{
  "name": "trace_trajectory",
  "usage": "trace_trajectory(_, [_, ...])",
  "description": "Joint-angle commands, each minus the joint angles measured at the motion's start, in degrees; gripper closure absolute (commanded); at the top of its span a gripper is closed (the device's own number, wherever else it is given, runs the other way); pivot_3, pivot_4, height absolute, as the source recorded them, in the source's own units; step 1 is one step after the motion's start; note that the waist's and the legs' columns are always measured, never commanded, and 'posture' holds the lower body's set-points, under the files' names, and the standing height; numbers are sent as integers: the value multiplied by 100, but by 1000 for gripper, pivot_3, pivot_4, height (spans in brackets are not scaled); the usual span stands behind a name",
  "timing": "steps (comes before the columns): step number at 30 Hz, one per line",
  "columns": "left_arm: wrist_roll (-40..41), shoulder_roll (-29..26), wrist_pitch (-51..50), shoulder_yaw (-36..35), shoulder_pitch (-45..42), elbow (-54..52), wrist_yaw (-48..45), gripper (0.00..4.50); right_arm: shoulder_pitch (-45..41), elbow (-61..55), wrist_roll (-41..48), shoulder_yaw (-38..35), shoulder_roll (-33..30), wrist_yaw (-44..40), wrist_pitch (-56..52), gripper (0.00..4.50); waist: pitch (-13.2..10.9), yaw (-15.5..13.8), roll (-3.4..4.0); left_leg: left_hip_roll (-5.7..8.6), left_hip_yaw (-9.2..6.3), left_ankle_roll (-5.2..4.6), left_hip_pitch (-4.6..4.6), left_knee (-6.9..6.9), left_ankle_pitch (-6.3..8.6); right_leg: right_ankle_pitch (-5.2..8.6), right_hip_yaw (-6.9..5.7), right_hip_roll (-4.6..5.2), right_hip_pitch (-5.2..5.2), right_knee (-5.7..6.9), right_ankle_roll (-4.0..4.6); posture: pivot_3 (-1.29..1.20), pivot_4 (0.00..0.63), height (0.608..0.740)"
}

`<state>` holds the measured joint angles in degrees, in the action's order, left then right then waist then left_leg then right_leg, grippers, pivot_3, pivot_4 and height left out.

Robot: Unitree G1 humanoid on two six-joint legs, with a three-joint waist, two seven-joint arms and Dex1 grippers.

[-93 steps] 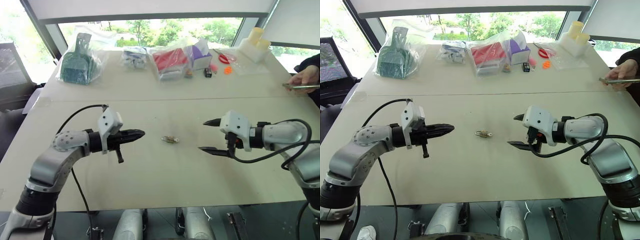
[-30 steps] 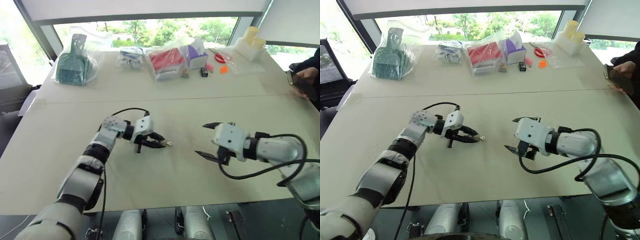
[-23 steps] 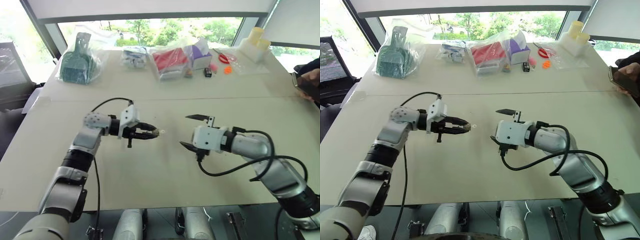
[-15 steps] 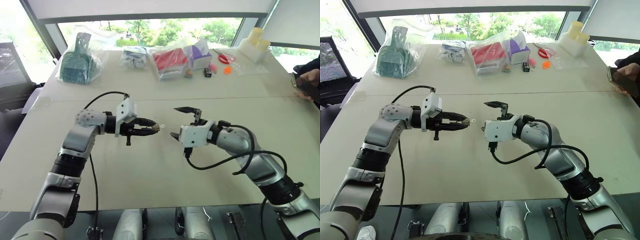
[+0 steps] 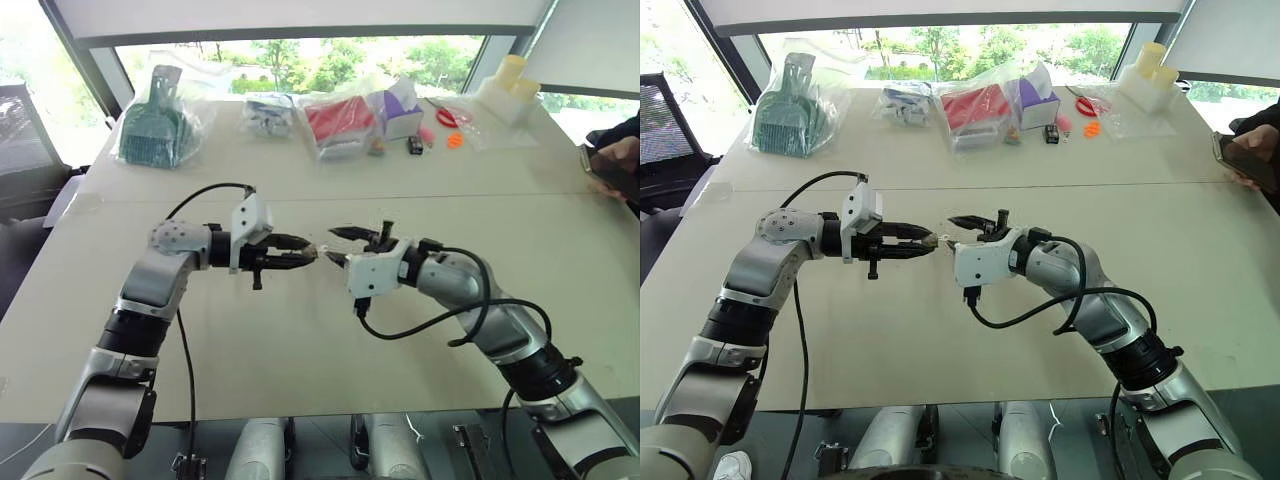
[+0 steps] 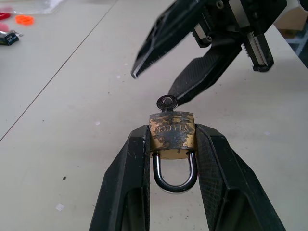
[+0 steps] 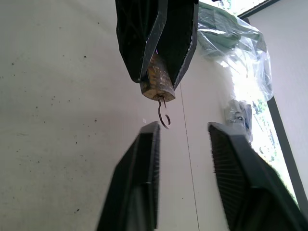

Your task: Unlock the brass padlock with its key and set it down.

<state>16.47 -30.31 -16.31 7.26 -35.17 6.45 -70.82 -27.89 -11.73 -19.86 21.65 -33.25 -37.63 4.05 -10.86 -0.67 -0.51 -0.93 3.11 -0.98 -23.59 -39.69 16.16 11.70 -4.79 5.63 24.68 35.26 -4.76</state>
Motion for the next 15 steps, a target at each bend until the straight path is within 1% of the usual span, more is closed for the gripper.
trace_trajectory(1, [54, -18, 104, -16, -78, -122, -12, 3770, -202, -74, 26, -95, 142, -19, 54, 4427, 0, -1, 0, 0, 0, 0, 0, 0, 0, 0, 0, 0, 0, 0, 0, 0, 150, 740])
trace_trajectory(6, [39, -13, 166, -3, -84, -98, 14, 3770, -280, -27, -7, -75, 236, -104, 101, 4427, 0, -1, 1, 0, 1, 0, 0, 0, 0, 0, 0, 0, 0, 0, 0, 0, 150, 740])
trace_trajectory(10, [-88, -26, 452, 27, -91, -87, 45, 3770, -357, 33, 154, -109, 237, -312, 65, 4427, 0, 0, 1, 0, 1, 0, 0, 0, 0, 0, 0, 0, 0, 0, 0, 0, 150, 740])
trace_trajectory(15, [-446, 29, 1461, 49, -118, 70, 191, 3770, -523, 103, 641, -112, 208, -993, -220, 4427, 0, -2, 1, 0, 2, 0, 0, 0, 0, -1, 0, 0, 0, 0, 0, 0, 150, 740])
